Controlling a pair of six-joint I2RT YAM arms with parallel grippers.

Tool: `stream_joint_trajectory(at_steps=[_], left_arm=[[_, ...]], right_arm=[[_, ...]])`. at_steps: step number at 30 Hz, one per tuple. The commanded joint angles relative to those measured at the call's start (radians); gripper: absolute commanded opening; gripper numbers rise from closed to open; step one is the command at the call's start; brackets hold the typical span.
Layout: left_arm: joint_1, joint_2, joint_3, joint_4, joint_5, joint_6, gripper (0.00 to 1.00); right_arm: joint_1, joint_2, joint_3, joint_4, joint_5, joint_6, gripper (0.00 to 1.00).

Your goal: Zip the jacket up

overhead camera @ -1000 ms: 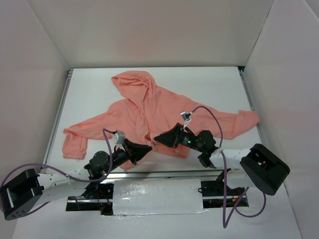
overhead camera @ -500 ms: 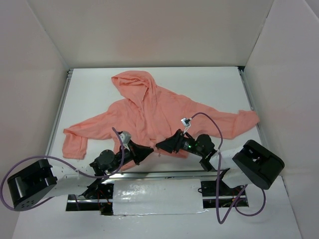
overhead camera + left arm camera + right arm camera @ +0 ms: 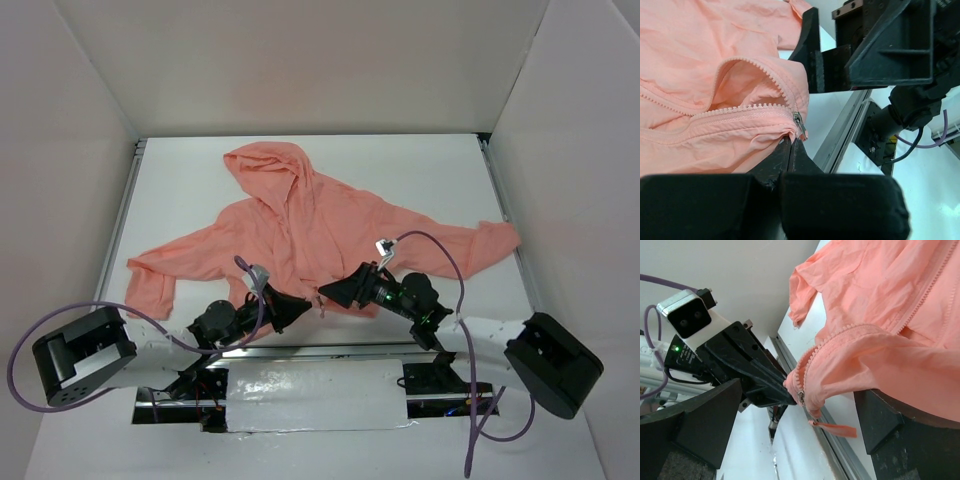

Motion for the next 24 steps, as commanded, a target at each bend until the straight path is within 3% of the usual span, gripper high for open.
stream_joint_trajectory(at_steps=[1, 8, 16, 24], left_arm=[[0.002, 0.016, -0.178, 0.147, 0.029, 0.004, 0.0], [0.002, 0.034, -0.153, 0.162, 0.047, 0.007, 0.0], [0.002, -0.022, -0.135, 0.103, 0.05, 0.016, 0.0], [0.002, -0.089, -0.113, 0.02, 0.047, 0.034, 0.0]], right_arm=[[0.003, -0.087, -0.027, -0.14, 0.04, -0.026, 1.0], [0.051, -0.193, -0.045, -0.279, 0.008, -0.124, 1.0], [0.081, -0.176, -0.096, -0.149, -0.064, -0.199, 0.97], [0.126, -0.058, -0.052, -0.048, -0.107, -0.221, 0.92]])
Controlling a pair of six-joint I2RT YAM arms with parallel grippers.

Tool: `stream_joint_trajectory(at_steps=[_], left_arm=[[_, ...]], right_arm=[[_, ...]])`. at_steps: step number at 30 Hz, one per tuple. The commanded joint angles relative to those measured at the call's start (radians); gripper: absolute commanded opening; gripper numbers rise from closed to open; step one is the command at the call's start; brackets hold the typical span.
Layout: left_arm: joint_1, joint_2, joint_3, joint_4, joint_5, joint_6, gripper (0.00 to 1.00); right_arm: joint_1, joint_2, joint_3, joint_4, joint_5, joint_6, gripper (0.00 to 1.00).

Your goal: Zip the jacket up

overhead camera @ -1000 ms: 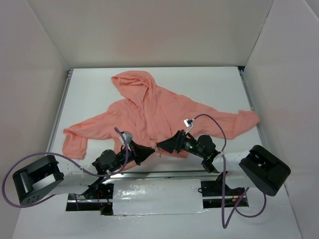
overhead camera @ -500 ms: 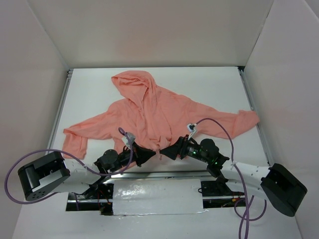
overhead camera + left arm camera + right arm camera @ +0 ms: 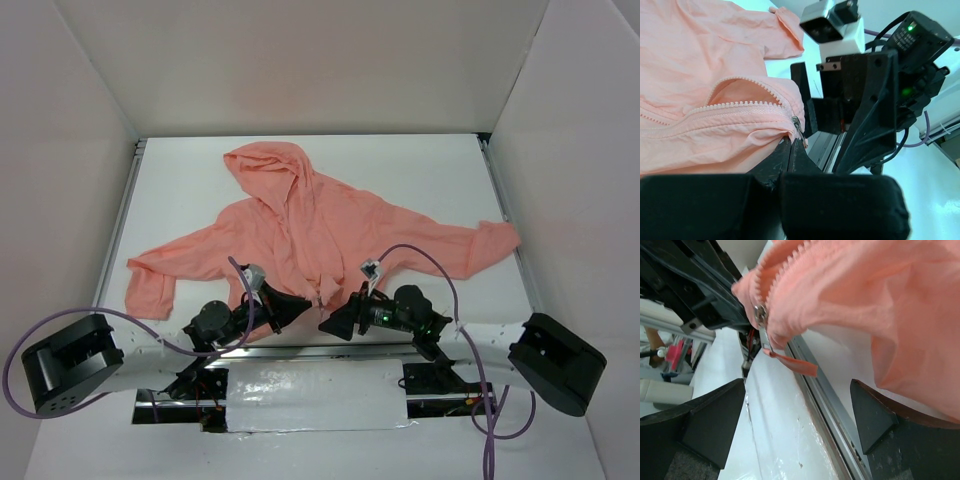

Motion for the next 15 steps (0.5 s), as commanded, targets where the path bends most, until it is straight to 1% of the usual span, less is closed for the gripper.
stream_joint_trajectory(at_steps=[1, 7, 15], left_arm=[[0.0, -0.03, -0.113, 0.033, 0.013, 0.029, 0.0], [0.002, -0.023, -0.117, 0.039, 0.016, 0.029, 0.0], [0.002, -0.006, -0.118, 0.07, 0.027, 0.028, 0.0]], right_arm=[[0.027, 0.049, 0.029, 0.143, -0.029, -0.024, 0.92], [0.045, 0.116, 0.043, 0.248, -0.015, -0.013, 0.9], [0.056, 0.273, 0.063, 0.444, -0.032, 0.014, 0.87]])
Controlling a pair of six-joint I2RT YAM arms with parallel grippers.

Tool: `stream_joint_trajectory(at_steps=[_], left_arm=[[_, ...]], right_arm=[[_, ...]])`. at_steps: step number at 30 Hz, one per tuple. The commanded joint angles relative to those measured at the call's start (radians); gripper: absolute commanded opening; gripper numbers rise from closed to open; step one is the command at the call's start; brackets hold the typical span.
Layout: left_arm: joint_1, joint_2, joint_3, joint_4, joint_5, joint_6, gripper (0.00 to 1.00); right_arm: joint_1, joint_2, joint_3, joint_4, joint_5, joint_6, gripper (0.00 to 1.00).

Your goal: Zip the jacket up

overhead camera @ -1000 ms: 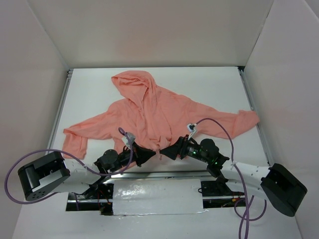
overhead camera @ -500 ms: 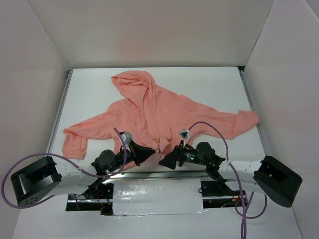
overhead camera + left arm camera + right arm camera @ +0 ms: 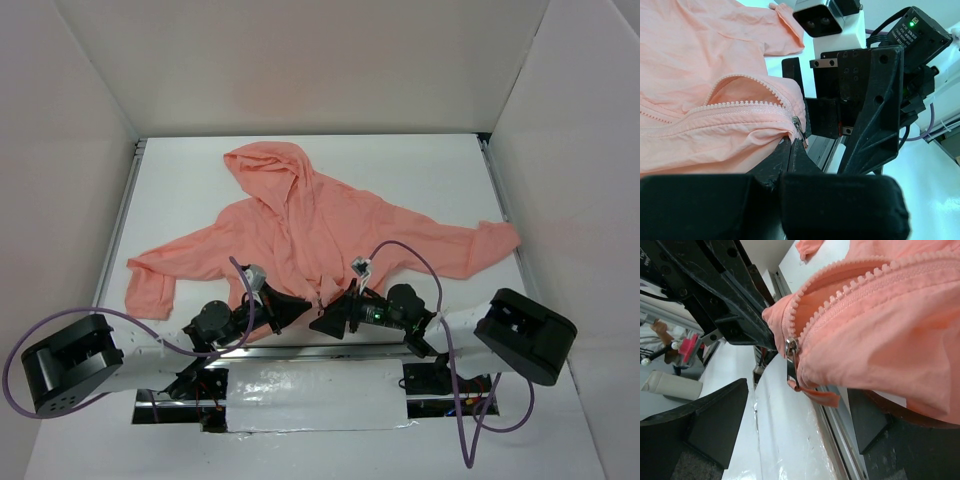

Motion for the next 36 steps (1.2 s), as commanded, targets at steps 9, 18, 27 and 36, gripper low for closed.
stream_joint_trajectory(at_steps=[9, 18, 27, 36], left_arm=[[0.0, 0.011, -0.112, 0.084, 0.014, 0.026, 0.0], [0.002, 0.0, -0.11, 0.074, 0.007, 0.029, 0.0], [0.002, -0.009, -0.101, 0.048, 0.005, 0.037, 0.0], [0.002, -0.046, -0.09, -0.006, 0.022, 0.066, 0.0]], right_arm=[[0.014, 0.179, 0.008, 0.414, -0.049, 0.052, 0.67], [0.014, 0.179, -0.025, 0.451, -0.035, 0.053, 0.09], [0.019, 0.098, -0.029, 0.373, 0.0, 0.124, 0.0], [0.026, -0.198, 0.174, -0.367, 0.008, 0.345, 0.0]])
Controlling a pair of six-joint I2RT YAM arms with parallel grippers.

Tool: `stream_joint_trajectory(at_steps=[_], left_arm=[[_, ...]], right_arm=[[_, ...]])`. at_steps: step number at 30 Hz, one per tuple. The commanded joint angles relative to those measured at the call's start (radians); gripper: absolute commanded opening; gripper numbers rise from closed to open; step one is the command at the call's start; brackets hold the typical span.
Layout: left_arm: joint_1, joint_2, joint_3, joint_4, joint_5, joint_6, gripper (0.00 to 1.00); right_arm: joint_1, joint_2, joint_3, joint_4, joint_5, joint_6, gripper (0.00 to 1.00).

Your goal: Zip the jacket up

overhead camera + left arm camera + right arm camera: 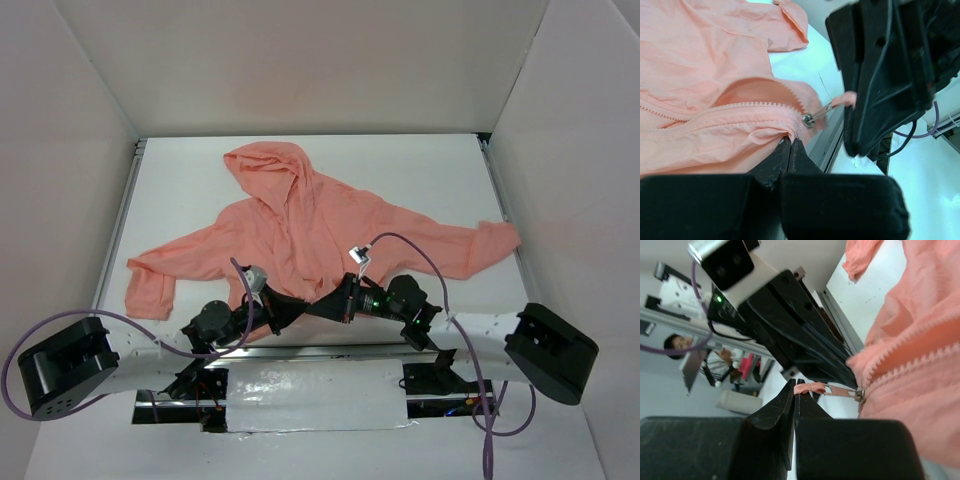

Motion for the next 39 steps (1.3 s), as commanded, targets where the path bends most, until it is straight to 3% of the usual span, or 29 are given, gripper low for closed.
stream_joint_trajectory(at_steps=[1, 5, 9, 28, 39], left_arm=[[0.002, -0.021, -0.092, 0.039, 0.021, 0.042, 0.0], [0.0, -0.01, -0.092, 0.054, 0.031, 0.05, 0.0], [0.002, 0.016, -0.094, 0.087, 0.057, 0.045, 0.0], [0.002, 0.188, -0.055, 0.138, 0.286, 0.025, 0.0], [0.0, 0.426, -0.052, 0.386, 0.383, -0.024, 0.0]], right_arm=[[0.011, -0.096, 0.092, -0.333, 0.033, 0.094, 0.0], [0.01, -0.148, 0.135, -0.488, 0.073, 0.16, 0.0], [-0.006, -0.136, 0.18, -0.534, 0.083, 0.166, 0.0], [-0.179, 0.042, 0.29, -0.513, -0.076, 0.14, 0.0], [-0.185, 0.147, 0.398, -0.499, -0.072, 0.135, 0.0]])
